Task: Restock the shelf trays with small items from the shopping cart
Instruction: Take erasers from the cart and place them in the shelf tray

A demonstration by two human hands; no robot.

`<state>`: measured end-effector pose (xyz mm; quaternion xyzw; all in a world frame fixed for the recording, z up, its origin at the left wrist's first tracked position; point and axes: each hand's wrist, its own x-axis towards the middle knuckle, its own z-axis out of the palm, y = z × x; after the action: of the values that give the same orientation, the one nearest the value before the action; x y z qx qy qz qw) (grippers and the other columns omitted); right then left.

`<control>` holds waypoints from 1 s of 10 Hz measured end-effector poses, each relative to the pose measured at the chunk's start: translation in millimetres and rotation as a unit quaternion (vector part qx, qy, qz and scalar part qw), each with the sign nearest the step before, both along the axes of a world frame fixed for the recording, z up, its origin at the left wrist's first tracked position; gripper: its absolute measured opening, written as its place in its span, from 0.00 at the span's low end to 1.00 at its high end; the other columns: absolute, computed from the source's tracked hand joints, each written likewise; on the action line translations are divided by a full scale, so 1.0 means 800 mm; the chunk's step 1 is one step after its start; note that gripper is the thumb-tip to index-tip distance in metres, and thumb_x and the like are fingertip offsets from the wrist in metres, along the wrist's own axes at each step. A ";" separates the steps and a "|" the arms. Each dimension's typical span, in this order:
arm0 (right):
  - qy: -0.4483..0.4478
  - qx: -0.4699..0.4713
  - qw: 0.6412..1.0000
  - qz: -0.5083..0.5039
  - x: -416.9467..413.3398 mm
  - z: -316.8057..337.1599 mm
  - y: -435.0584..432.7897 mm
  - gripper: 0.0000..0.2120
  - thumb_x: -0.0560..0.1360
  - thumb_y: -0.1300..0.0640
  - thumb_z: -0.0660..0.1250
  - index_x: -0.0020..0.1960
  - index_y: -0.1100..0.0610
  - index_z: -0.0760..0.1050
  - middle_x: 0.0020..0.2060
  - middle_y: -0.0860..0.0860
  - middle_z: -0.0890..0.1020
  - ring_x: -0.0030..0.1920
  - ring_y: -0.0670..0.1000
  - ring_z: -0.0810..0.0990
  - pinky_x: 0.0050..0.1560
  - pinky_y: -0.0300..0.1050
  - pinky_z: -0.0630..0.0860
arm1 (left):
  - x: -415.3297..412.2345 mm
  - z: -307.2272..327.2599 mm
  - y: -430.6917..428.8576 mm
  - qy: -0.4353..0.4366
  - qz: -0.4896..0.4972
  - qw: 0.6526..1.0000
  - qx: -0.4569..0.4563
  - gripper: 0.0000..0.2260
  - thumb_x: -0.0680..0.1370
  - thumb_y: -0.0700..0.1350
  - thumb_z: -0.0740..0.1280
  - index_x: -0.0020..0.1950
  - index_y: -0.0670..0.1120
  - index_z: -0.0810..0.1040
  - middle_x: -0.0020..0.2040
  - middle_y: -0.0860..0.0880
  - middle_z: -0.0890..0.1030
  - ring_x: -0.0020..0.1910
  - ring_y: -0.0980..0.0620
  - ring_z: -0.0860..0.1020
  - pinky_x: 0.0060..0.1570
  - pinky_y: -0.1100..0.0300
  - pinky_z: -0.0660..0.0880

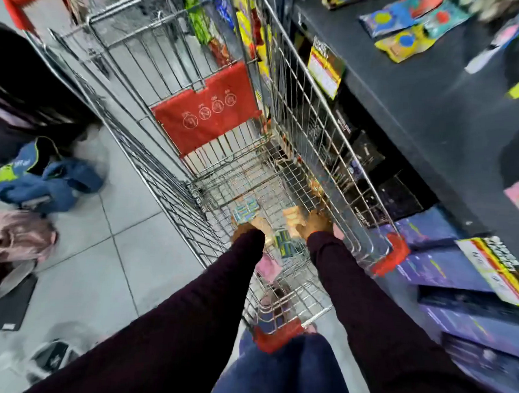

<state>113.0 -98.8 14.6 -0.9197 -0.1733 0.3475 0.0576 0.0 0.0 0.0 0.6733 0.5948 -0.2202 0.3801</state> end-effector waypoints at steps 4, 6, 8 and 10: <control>0.013 -0.045 0.999 -0.015 0.009 -0.093 0.025 0.28 0.74 0.57 0.70 0.69 0.66 0.65 0.68 0.63 0.68 0.66 0.62 0.72 0.65 0.54 0.72 | 0.018 -0.084 -0.013 0.121 -0.079 0.988 0.050 0.27 0.69 0.55 0.74 0.62 0.41 0.74 0.59 0.45 0.81 0.60 0.45 0.78 0.59 0.55 0.74; -0.028 -0.068 0.997 0.012 0.020 -0.108 0.023 0.22 0.77 0.59 0.64 0.68 0.67 0.67 0.68 0.63 0.68 0.67 0.62 0.71 0.64 0.53 0.73 | 0.028 -0.095 -0.012 0.092 -0.047 0.994 0.041 0.43 0.65 0.66 0.73 0.66 0.36 0.67 0.63 0.41 0.76 0.64 0.43 0.74 0.64 0.53 0.72; -0.016 -0.093 0.995 0.019 0.023 -0.084 0.026 0.34 0.71 0.48 0.73 0.69 0.67 0.67 0.68 0.67 0.68 0.64 0.59 0.75 0.58 0.49 0.78 | 0.039 -0.087 0.000 0.084 -0.048 0.995 0.005 0.34 0.68 0.56 0.75 0.65 0.36 0.71 0.63 0.40 0.77 0.63 0.44 0.75 0.63 0.55 0.75; -0.039 -0.036 0.998 0.014 0.032 -0.024 0.022 0.30 0.66 0.43 0.75 0.60 0.61 0.75 0.59 0.61 0.78 0.59 0.59 0.78 0.55 0.50 0.78 | 0.048 -0.044 0.002 0.081 -0.087 0.992 0.037 0.31 0.69 0.56 0.74 0.65 0.38 0.73 0.64 0.43 0.77 0.65 0.45 0.73 0.63 0.54 0.75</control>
<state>138.4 -80.9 -4.2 -0.9316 -0.1758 0.3178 0.0125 38.4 1.2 -35.0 0.7162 0.5706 -0.2841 0.2843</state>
